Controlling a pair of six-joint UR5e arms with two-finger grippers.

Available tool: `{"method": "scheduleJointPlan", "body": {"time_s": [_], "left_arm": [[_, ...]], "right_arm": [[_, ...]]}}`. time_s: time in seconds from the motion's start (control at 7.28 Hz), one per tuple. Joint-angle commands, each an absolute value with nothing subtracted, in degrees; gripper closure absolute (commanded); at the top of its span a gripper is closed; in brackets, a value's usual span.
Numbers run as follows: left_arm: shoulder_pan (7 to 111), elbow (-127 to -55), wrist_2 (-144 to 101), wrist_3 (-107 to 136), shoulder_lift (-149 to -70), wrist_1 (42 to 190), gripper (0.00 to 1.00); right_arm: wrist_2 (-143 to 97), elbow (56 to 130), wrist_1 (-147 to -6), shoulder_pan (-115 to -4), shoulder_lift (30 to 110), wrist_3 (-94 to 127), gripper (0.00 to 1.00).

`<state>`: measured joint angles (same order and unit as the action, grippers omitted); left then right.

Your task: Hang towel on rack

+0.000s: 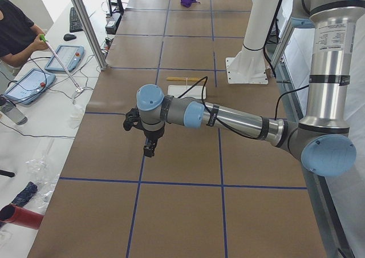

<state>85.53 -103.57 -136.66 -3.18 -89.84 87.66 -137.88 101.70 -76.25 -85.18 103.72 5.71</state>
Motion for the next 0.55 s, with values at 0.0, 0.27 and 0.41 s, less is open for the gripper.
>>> {"method": "scheduleJointPlan", "body": {"time_s": [0.0,0.27,0.41], "left_arm": [[85.17,-103.28,-136.50,3.83,-89.82,89.97,0.00],[84.90,-102.75,-136.84,3.96,-87.38,96.41,0.00],[83.25,-102.74,-136.85,3.96,-87.36,96.50,0.00]], "right_arm": [[-138.16,102.13,-74.98,-84.47,105.45,6.41,0.00],[-134.94,101.78,-74.88,-81.85,105.65,6.06,0.00],[-132.39,101.78,-74.88,-80.96,105.47,5.98,0.00]]}}
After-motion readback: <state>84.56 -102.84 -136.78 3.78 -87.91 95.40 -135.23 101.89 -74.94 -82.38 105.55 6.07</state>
